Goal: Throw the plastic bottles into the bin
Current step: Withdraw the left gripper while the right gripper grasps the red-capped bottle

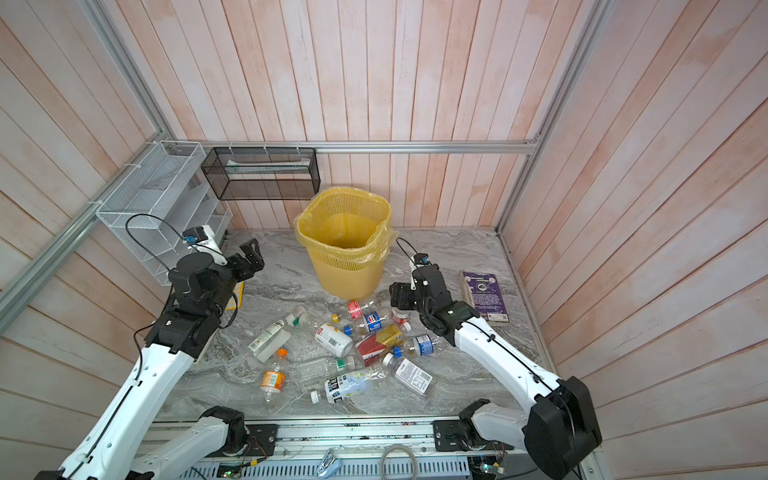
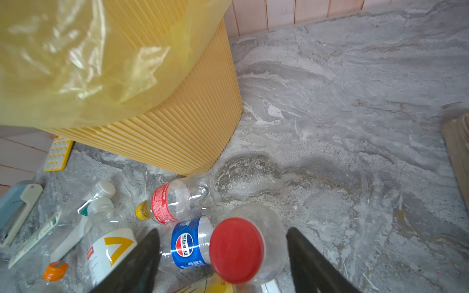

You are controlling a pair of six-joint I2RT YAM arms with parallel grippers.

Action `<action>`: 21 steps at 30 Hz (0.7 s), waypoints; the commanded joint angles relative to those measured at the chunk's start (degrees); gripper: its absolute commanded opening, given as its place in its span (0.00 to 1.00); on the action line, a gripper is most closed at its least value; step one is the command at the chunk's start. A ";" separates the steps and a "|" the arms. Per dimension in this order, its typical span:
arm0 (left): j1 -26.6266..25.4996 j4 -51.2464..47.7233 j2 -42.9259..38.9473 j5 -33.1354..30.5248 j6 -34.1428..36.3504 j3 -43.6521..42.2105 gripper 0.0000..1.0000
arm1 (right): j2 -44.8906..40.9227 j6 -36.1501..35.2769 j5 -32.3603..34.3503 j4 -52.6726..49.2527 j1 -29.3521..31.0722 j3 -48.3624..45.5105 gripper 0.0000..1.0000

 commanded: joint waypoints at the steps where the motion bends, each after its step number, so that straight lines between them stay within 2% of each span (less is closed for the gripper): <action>1: 2.88 -2.17 -0.33 3.98 -4.39 -2.78 1.00 | 3.23 -1.33 5.25 -4.09 1.75 3.26 0.66; 6: 5.24 -2.44 0.16 6.64 -5.37 -4.94 1.00 | 6.71 -0.69 8.41 -6.91 3.67 5.42 0.53; 12: 5.42 -2.27 0.64 7.06 -4.71 -4.99 1.00 | 5.99 1.11 11.68 -7.68 3.90 4.79 0.37; 13: 5.44 -2.24 0.78 7.07 -4.66 -4.99 1.00 | 5.57 1.21 12.32 -7.68 3.89 4.76 0.29; 15: 5.53 -2.17 1.03 7.10 -4.62 -4.94 1.00 | 4.65 1.21 13.59 -7.65 3.96 4.85 0.23; 21: 5.94 -1.99 1.77 7.19 -4.92 -5.34 1.00 | -1.01 -0.72 20.06 -8.79 3.73 7.33 0.19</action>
